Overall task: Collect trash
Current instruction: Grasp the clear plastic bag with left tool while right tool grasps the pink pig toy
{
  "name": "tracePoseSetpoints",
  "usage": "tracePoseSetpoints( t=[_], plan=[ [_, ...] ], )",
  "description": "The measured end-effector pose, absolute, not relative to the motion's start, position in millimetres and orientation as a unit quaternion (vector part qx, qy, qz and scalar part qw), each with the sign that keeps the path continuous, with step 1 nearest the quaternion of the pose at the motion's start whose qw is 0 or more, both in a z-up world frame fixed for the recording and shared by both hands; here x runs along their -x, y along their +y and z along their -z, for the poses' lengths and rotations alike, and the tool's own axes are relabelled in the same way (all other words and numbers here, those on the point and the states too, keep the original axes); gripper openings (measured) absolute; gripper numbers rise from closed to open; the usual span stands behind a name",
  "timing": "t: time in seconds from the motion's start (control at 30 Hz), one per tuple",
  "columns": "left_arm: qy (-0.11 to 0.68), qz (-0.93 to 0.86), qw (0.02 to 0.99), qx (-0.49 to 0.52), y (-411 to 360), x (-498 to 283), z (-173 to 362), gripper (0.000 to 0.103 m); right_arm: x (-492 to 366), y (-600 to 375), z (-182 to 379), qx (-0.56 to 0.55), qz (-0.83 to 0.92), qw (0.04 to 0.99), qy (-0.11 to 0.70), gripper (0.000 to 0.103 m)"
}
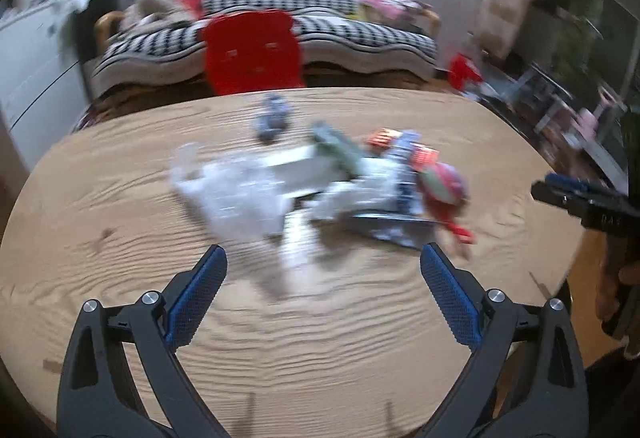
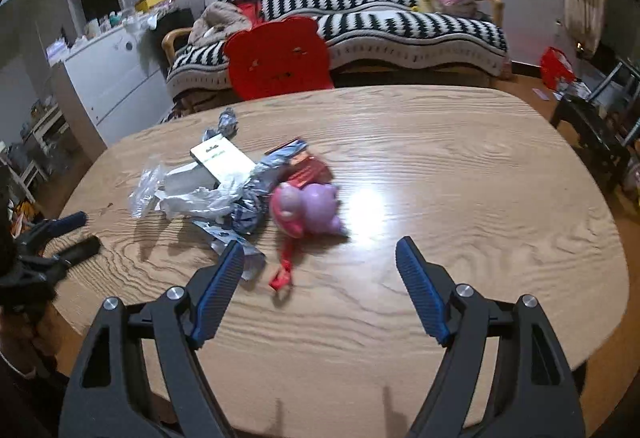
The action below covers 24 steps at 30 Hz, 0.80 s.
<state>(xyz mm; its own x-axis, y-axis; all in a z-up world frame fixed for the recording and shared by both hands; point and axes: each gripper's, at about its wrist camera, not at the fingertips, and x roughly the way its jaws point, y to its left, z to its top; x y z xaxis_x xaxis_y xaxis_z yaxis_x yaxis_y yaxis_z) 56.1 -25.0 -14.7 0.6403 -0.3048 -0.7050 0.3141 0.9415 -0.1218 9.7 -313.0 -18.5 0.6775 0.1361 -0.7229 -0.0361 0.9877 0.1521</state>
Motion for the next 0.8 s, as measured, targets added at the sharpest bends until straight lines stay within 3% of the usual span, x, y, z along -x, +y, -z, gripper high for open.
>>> tracePoseSetpoints(
  t=[0.8],
  plan=[
    [0.434,0.101,0.895,0.021,-5,-169,80,0.094,-109,-289,88,-0.061,-0.047,0.882,0.466,0.079]
  ],
)
